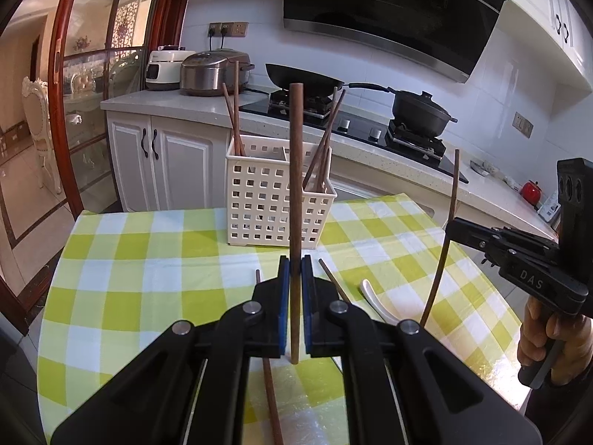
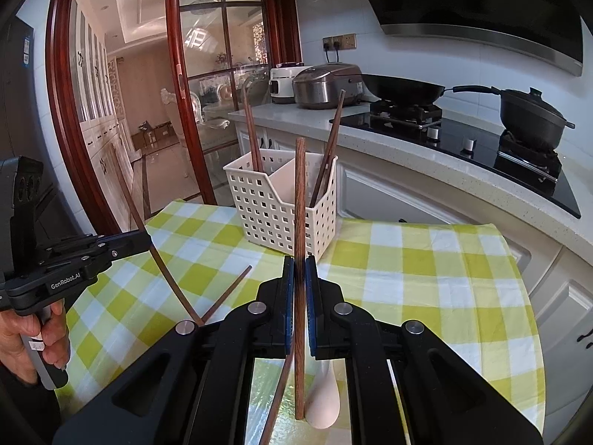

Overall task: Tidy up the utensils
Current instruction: 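Carry both held chopsticks upright over the white basket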

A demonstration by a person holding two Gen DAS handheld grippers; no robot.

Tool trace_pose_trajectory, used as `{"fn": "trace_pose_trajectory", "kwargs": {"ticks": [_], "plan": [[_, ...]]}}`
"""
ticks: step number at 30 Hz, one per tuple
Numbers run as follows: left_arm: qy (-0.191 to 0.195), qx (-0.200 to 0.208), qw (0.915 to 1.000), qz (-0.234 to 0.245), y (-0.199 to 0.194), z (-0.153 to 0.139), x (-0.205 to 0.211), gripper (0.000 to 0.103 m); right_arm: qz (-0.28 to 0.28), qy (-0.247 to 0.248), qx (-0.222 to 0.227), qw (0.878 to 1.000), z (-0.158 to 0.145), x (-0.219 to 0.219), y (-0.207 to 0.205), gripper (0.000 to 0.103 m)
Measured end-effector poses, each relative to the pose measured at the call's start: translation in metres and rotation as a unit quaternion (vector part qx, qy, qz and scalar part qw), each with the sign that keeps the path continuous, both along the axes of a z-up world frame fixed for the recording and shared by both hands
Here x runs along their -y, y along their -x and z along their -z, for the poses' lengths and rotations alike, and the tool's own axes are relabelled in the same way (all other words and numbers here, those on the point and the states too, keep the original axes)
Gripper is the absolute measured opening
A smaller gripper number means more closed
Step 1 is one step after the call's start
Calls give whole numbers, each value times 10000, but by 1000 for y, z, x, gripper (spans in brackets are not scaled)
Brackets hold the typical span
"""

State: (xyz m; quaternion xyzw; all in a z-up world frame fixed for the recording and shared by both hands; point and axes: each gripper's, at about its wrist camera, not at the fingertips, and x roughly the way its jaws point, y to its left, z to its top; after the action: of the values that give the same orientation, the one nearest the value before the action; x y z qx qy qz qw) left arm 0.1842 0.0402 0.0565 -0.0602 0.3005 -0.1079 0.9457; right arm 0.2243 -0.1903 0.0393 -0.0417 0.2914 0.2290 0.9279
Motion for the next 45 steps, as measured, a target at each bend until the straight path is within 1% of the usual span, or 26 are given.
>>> {"fn": "trace_pose_trajectory", "kwargs": {"ticks": [6, 11, 13, 15, 17, 21, 26, 29, 31, 33, 37, 41, 45], "plan": [[53, -2, 10000, 54, -3, -2, -3, 6, -35, -123, -5, 9999, -5, 1, 1, 7], [175, -19, 9997, 181, -8, -10, -5, 6, -70, -152, -43, 9999, -8, 1, -4, 7], [132, -13, 9997, 190, -12, -15, -6, 6, -94, -147, -45, 9998, -11, 0, -7, 7], [126, 28, 9997, 221, -16, -26, -8, 6, -120, -164, -19, 9998, -19, -2, -12, 7], [147, 118, 9994, 276, -22, -43, -11, 6, -145, -176, 51, 9997, -30, -4, -17, 7], [91, 291, 9992, 258, -40, -77, -16, 6, -139, -222, 225, 9994, -61, -11, -37, 7], [0, 576, 9982, 152, -68, -128, -18, 6, 5, -318, 530, 9981, -105, -21, -65, 7], [-106, 662, 9977, 87, -86, -149, -16, 6, 154, -390, 646, 9970, -123, -26, -85, 7], [-155, 663, 9977, 46, -98, -156, -14, 6, 245, -430, 680, 9965, -129, -28, -97, 7], [-210, 638, 9977, 9, -112, -161, -13, 6, 316, -483, 706, 9958, -132, -32, -111, 7], [-314, 649, 9973, -119, -134, -164, -12, 6, 422, -431, 602, 9964, -125, -42, -136, 7], [-266, 655, 9971, -270, -153, -164, -20, 6, 444, -488, 504, 9966, -117, -49, -152, 7], [-240, 653, 9968, -384, -172, -157, -24, 6, 514, -571, 469, 9959, -110, -54, -163, 7]]}}
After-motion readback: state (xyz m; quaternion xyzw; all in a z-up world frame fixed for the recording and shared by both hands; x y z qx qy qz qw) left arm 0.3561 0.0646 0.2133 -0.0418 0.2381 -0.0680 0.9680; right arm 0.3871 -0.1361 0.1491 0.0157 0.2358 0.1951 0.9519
